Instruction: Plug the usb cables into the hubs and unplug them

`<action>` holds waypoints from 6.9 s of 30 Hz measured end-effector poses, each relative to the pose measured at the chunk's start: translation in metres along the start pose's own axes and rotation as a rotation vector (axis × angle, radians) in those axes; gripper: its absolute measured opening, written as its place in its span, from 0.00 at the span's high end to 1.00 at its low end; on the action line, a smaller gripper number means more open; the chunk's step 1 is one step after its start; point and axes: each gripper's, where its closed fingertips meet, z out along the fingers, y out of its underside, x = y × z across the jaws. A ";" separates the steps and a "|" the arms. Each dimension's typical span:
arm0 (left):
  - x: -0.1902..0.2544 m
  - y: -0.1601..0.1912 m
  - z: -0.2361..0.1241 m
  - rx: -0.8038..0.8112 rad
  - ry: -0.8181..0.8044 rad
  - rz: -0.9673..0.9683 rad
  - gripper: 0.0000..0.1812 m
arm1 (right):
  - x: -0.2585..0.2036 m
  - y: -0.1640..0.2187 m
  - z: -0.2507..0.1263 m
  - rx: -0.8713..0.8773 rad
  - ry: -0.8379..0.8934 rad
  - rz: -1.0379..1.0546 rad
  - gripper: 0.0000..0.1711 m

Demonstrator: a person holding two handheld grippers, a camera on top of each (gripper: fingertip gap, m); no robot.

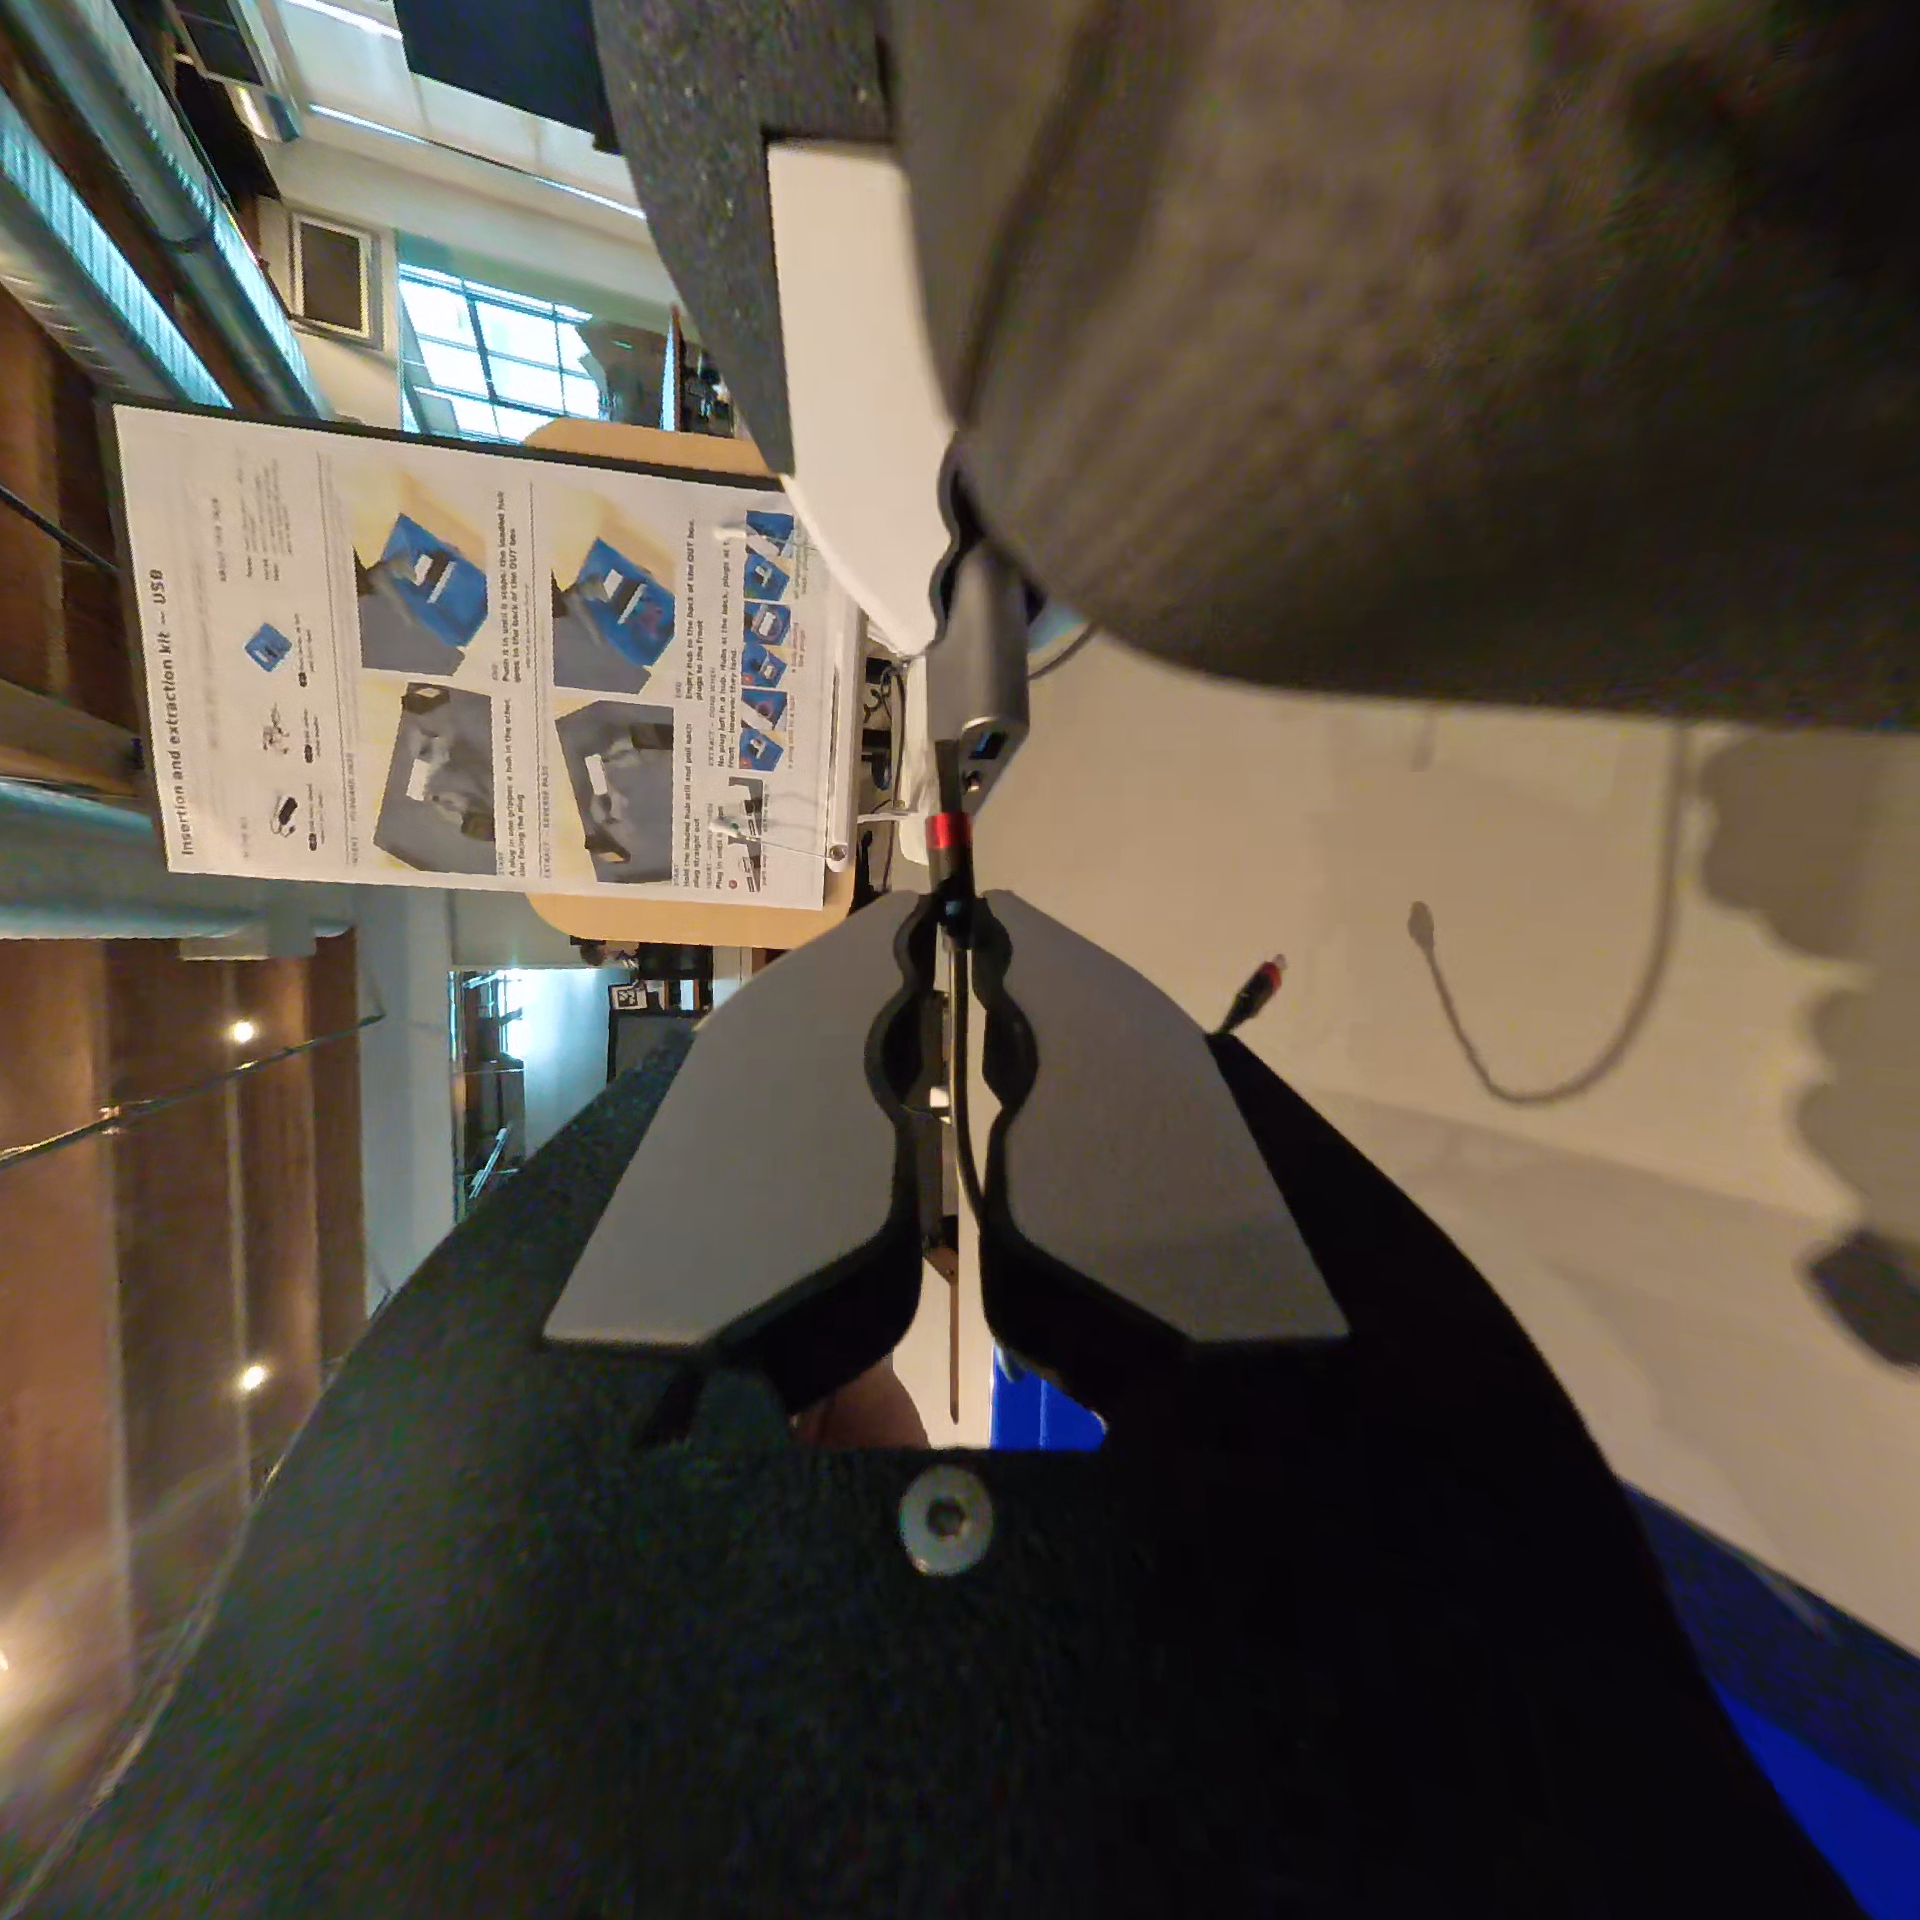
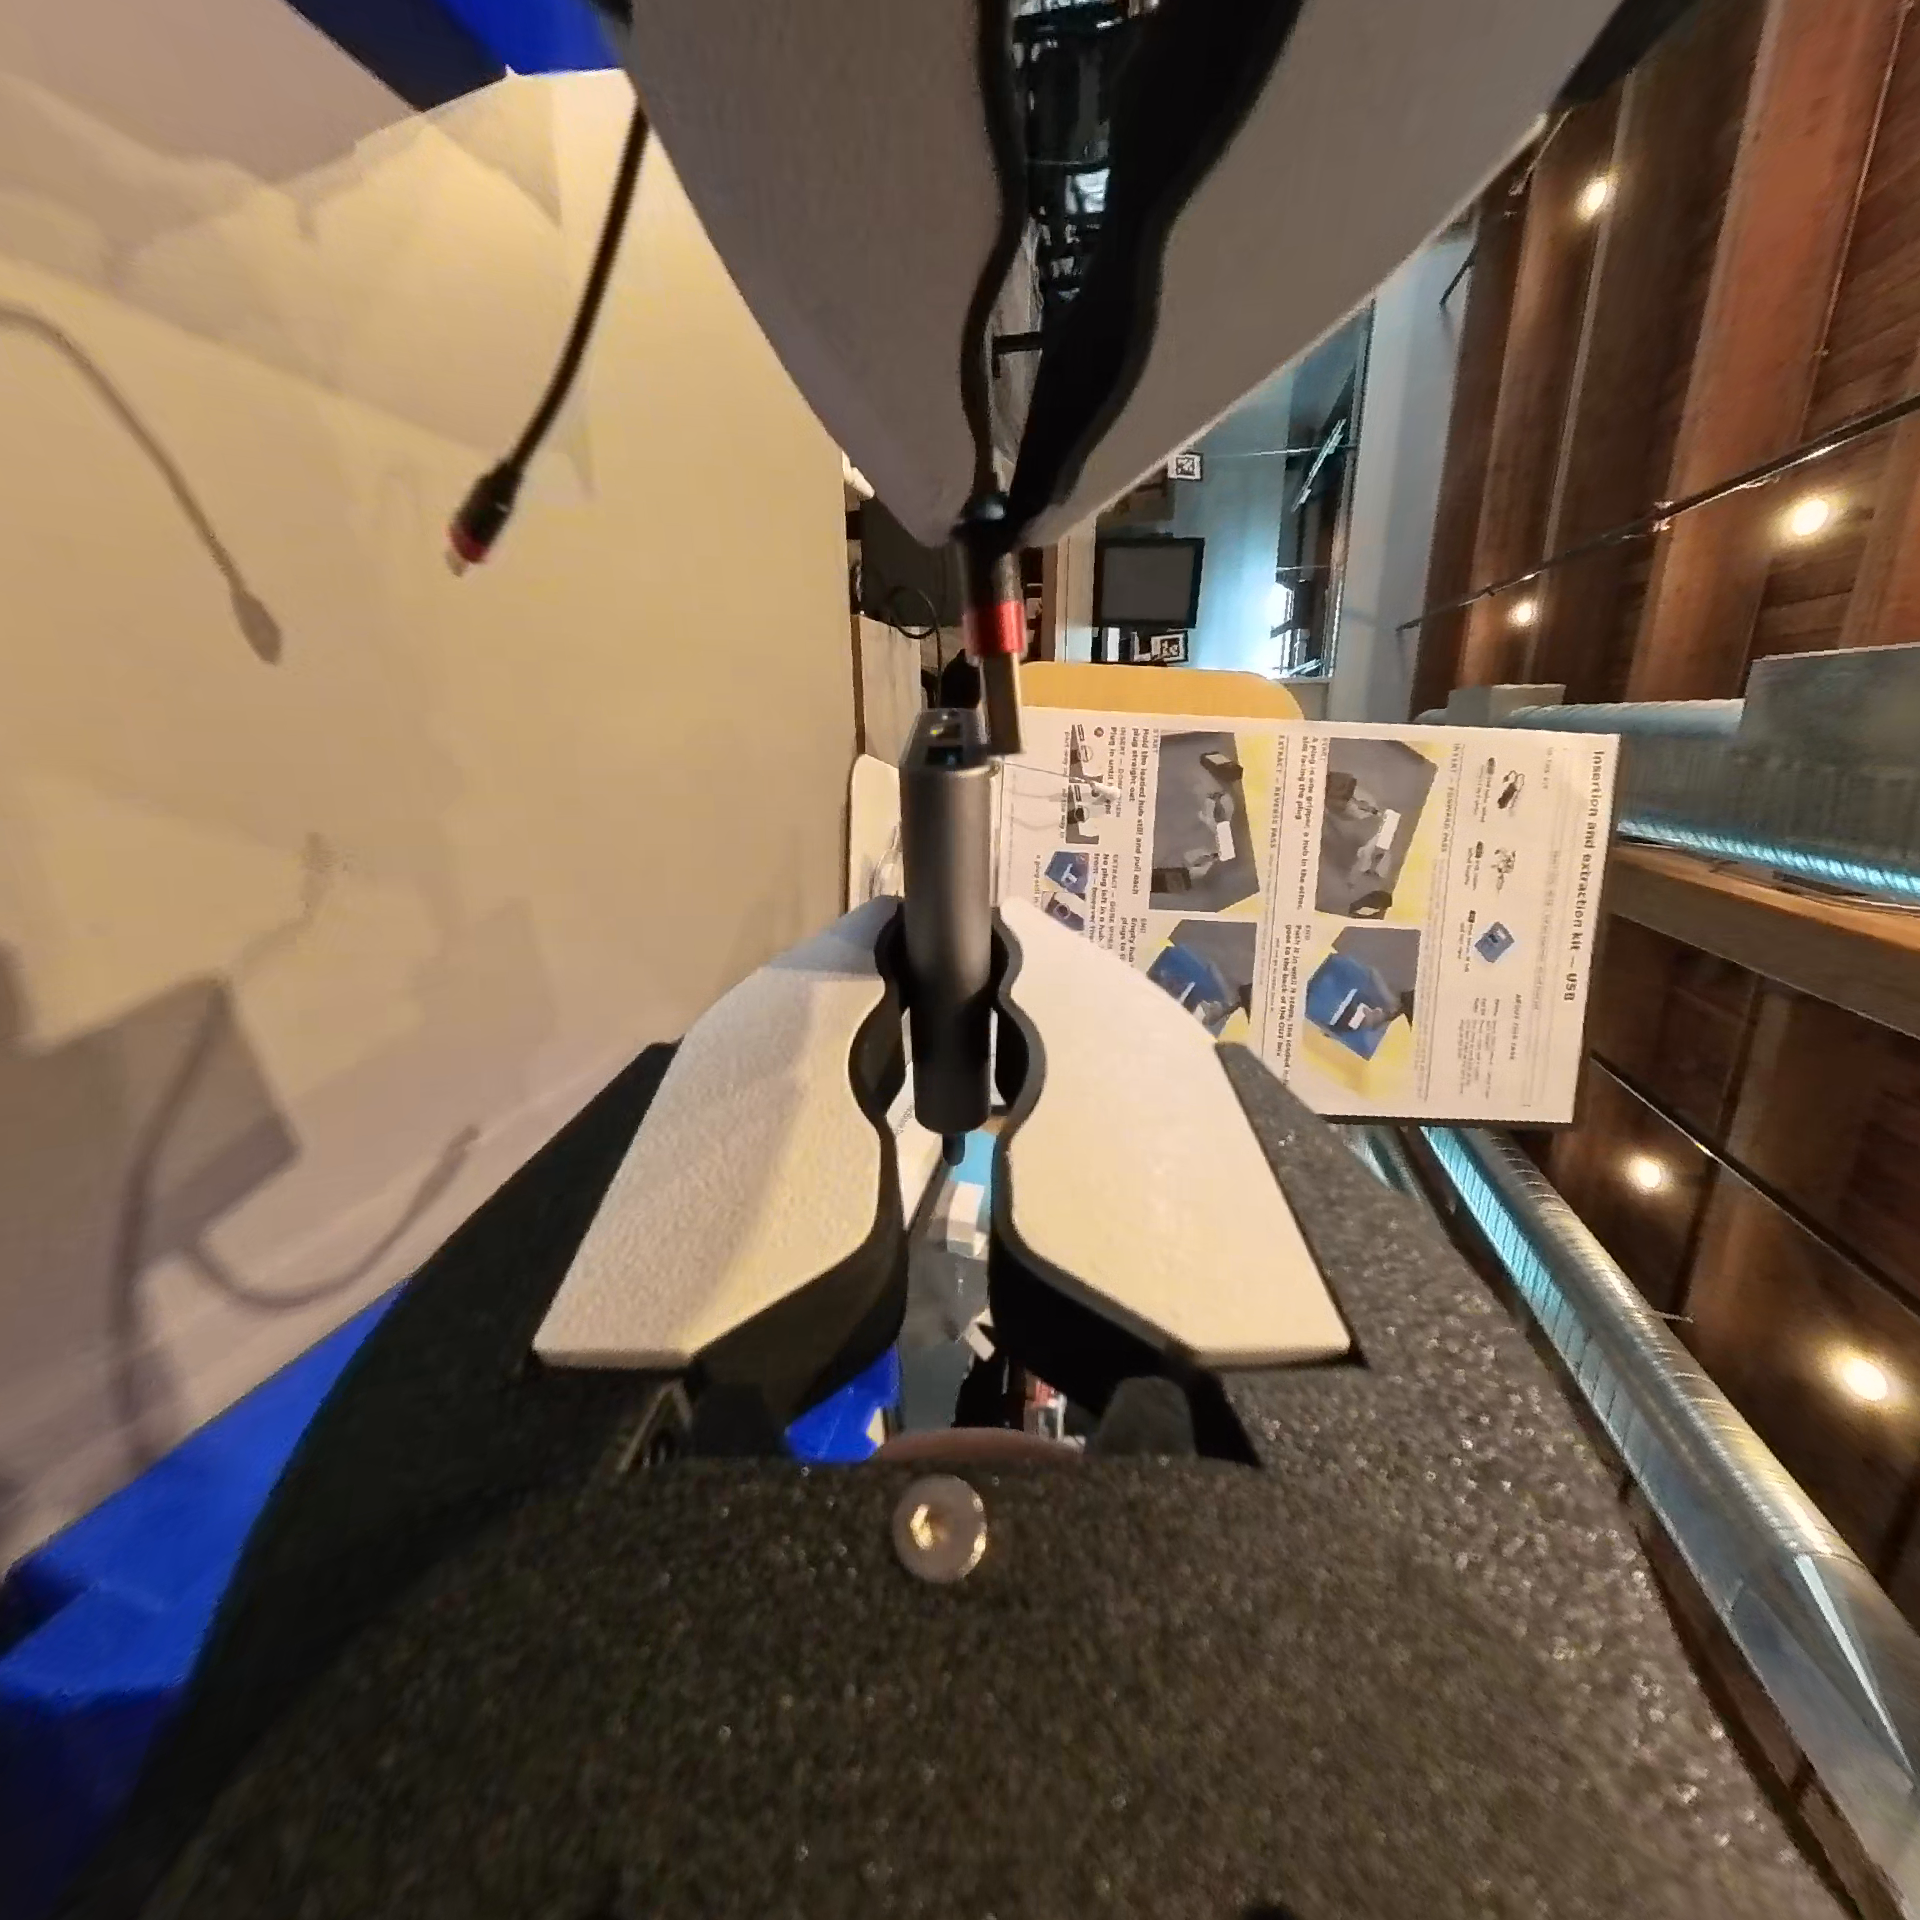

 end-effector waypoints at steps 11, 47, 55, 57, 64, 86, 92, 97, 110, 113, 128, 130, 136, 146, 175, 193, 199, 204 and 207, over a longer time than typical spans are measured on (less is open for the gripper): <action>0.005 0.008 0.004 -0.029 0.061 -0.074 0.97 | 0.001 0.004 -0.003 0.033 0.016 0.029 0.93; 0.042 0.003 0.007 -0.162 0.565 -0.207 0.97 | -0.047 0.012 0.009 -0.006 -0.318 0.013 0.93; 0.039 0.000 0.008 -0.174 0.776 -0.459 0.97 | -0.040 0.010 0.007 0.073 -0.246 0.066 0.93; 0.039 -0.002 0.007 -0.160 0.809 -0.508 0.97 | -0.032 0.010 0.006 0.089 -0.143 0.034 0.93; 0.037 -0.012 0.003 -0.073 0.913 -0.680 0.97 | -0.016 0.009 0.002 0.150 0.072 0.001 0.93; 0.000 -0.030 -0.039 0.738 1.089 -1.268 0.97 | 0.027 0.014 -0.031 0.330 0.304 0.237 0.93; -0.013 -0.040 -0.069 1.125 1.053 -1.313 0.97 | 0.038 0.009 -0.045 0.360 0.370 0.247 0.93; -0.006 -0.052 -0.115 1.469 0.878 -1.057 0.97 | 0.047 -0.004 -0.061 0.391 0.447 0.184 0.93; -0.007 -0.052 -0.140 1.546 0.757 -0.919 0.97 | 0.052 -0.014 -0.076 0.425 0.472 0.164 0.93; -0.006 -0.053 -0.136 1.509 0.755 -0.933 0.97 | 0.050 -0.016 -0.076 0.429 0.462 0.164 0.93; 0.016 -0.021 -0.013 0.803 0.998 -1.674 0.97 | 0.043 -0.008 -0.063 0.393 0.391 0.163 0.93; 0.035 -0.014 0.014 0.627 1.015 -1.736 0.97 | 0.042 -0.003 -0.061 0.385 0.382 0.172 0.93; 0.070 -0.007 0.080 0.353 1.044 -1.788 0.97 | 0.038 0.008 -0.059 0.371 0.370 0.214 0.93; 0.118 0.032 0.154 0.093 1.031 -1.943 0.97 | 0.033 0.018 -0.063 0.371 0.356 0.268 0.93; 0.124 0.056 0.171 -0.207 0.332 -0.885 0.82 | 0.020 0.039 -0.056 0.333 0.292 0.331 0.93; 0.132 0.061 0.182 -0.269 0.409 -0.960 0.96 | 0.016 0.041 -0.053 0.329 0.267 0.341 0.93; 0.058 0.017 0.129 0.241 0.415 -0.874 0.96 | 0.017 0.046 -0.051 0.314 0.266 0.339 0.93; 0.004 -0.018 0.038 0.717 0.303 -0.650 0.96 | 0.019 0.047 -0.050 0.304 0.263 0.336 0.93; -0.005 -0.022 0.007 0.770 0.273 -0.584 0.96 | 0.019 0.044 -0.050 0.303 0.259 0.332 0.93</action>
